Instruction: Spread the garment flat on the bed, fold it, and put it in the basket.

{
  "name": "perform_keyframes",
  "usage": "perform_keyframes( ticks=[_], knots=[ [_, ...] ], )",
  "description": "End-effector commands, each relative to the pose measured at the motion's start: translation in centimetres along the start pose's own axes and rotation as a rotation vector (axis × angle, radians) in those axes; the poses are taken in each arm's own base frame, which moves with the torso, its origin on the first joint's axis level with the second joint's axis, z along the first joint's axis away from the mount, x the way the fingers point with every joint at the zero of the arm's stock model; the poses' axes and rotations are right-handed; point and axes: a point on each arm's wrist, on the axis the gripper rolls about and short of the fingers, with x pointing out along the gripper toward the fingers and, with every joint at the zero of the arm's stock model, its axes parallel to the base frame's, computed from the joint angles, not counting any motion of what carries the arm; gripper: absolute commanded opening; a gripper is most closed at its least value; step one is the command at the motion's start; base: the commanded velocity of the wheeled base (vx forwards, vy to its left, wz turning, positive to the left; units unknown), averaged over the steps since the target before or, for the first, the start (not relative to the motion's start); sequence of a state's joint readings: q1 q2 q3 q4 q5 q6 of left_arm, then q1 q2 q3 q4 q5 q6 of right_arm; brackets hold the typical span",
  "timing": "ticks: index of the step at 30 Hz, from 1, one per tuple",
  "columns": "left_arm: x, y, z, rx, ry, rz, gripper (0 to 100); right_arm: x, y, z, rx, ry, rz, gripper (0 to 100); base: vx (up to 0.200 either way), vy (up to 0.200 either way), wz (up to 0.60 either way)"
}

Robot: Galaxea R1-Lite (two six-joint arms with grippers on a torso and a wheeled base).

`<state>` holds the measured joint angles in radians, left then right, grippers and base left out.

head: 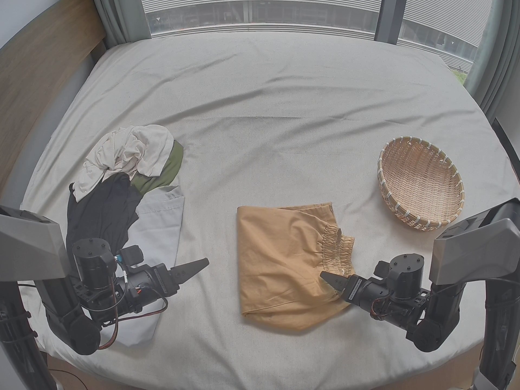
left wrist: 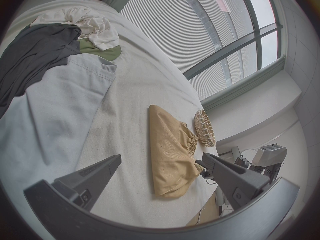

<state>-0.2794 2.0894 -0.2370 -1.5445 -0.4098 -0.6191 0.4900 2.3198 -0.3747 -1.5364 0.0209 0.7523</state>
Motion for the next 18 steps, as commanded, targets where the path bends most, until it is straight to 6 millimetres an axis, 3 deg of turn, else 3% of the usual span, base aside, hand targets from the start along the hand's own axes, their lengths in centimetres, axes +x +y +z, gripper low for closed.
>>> perform_keyframes(
  ticks=[1, 3, 4, 12, 18],
  knots=[
    [-0.3, 0.1, -0.3, -0.008, 0.012, 0.011, 100, 0.2, 0.2, -0.2, 0.008, 0.003, 0.007, 100, 0.000, 0.000, 0.00],
    [-0.3, 0.1, -0.3, -0.008, 0.011, 0.012, 100, 0.2, 0.3, -0.2, 0.009, 0.002, 0.010, 100, 0.000, 0.000, 0.00],
    [-0.4, 0.2, -0.2, -0.009, 0.007, 0.014, 100, 0.2, 0.2, -0.2, 0.011, 0.004, 0.010, 0, 0.000, 0.000, 0.00],
    [-0.8, 0.9, -0.3, -0.030, 0.011, 0.041, 100, -0.6, 1.7, -0.1, 0.001, 0.002, 0.055, 0, 0.000, 0.000, 0.00],
    [-1.3, 0.4, 0.1, -0.020, -0.005, 0.027, 100, -3.6, 5.6, 2.1, -0.014, -0.076, 0.202, 0, 0.000, 0.000, 0.00]
  ],
)
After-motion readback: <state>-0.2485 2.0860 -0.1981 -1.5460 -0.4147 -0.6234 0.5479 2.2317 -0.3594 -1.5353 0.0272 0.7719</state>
